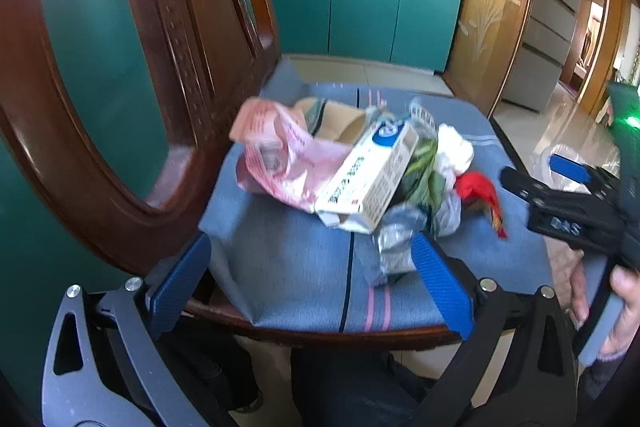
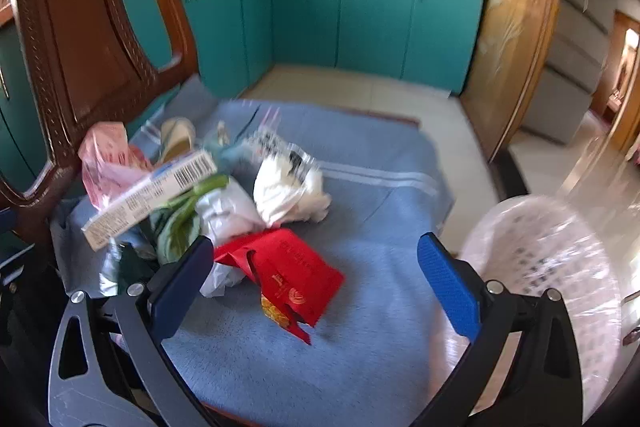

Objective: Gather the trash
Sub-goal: 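Move the right tool down toward the red snack wrapper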

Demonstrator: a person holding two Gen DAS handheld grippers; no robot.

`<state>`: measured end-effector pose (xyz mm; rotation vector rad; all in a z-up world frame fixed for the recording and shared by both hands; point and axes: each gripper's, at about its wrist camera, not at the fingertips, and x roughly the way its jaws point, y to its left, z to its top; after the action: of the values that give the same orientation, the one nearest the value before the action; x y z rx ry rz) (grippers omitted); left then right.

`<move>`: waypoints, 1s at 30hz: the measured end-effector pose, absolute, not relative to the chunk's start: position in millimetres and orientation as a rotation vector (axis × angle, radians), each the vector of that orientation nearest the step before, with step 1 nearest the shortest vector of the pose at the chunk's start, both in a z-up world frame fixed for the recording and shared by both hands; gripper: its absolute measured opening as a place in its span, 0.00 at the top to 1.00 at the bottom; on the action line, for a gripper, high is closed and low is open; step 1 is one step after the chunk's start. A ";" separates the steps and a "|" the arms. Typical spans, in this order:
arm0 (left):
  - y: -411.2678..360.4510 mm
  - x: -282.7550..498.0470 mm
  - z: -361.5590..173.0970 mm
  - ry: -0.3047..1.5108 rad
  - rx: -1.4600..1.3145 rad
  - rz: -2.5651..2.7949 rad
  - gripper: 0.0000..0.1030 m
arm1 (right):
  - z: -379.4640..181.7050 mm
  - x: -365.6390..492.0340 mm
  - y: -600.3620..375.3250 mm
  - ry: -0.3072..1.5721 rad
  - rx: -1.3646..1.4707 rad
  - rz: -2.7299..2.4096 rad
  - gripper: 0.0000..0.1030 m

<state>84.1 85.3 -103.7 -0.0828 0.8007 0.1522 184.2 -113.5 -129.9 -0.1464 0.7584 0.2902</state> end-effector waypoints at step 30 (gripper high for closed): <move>86.3 76.0 -113.7 0.840 -0.099 0.153 0.03 | -176.6 201.2 -86.3 0.950 -0.202 0.438 0.41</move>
<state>76.0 86.3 -113.7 -0.0987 0.8400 0.1530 201.2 -86.3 -176.6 -0.2018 0.9503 0.4375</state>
